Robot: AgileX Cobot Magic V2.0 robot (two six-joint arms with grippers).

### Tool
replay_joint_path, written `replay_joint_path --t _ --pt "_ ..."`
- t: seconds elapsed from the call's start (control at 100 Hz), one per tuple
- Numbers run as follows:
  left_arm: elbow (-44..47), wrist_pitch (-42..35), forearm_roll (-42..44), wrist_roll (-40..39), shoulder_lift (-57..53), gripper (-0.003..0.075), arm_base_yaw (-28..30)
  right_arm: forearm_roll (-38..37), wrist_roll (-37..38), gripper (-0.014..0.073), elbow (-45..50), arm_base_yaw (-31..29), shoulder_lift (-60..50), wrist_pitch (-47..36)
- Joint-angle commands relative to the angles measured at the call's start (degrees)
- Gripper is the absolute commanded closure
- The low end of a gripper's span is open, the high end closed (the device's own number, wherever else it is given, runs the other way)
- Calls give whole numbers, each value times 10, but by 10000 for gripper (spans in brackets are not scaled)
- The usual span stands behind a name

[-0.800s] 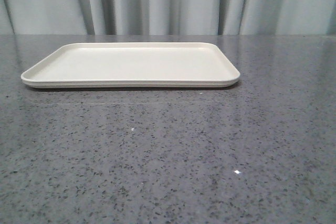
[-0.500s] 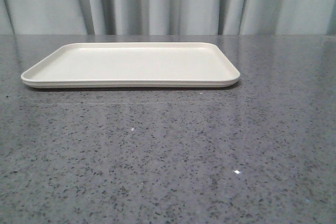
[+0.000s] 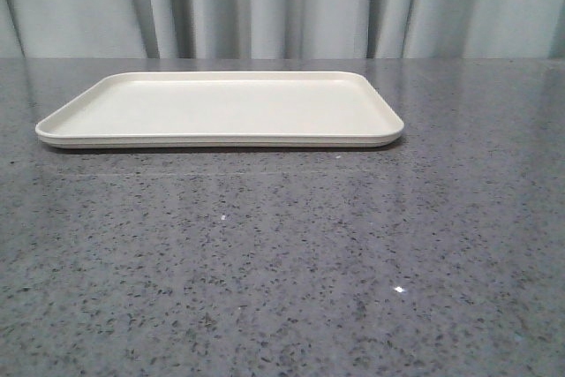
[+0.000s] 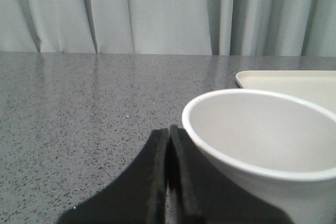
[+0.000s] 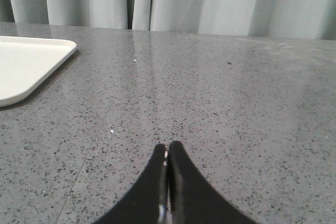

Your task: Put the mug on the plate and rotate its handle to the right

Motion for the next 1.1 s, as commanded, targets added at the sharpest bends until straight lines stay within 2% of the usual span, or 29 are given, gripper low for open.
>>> replay_joint_path --t 0.0,0.13,0.22,0.31,0.53,0.73,0.97,1.09 --pt "-5 -55 1 -1 -16 740 0 -7 -6 659 0 -3 -12 -72" --pt "-45 -31 -2 -1 -16 740 0 -5 -4 659 -4 -3 -12 -102" --pt "-87 -20 -2 -1 -9 740 0 -1 5 659 -21 -3 -9 -87" --pt "-144 38 -2 -1 7 740 0 5 5 659 -55 -3 -1 -60" --pt "-290 212 -20 -3 96 740 0 5 5 659 -181 -3 72 45" --pt "-388 286 -73 -3 200 740 0 5 5 659 -298 -3 169 145" --pt "-455 389 -126 -3 294 740 0 5 5 659 -426 -3 280 313" --pt "-483 461 -141 -3 336 740 0 5 5 659 -463 -3 319 353"
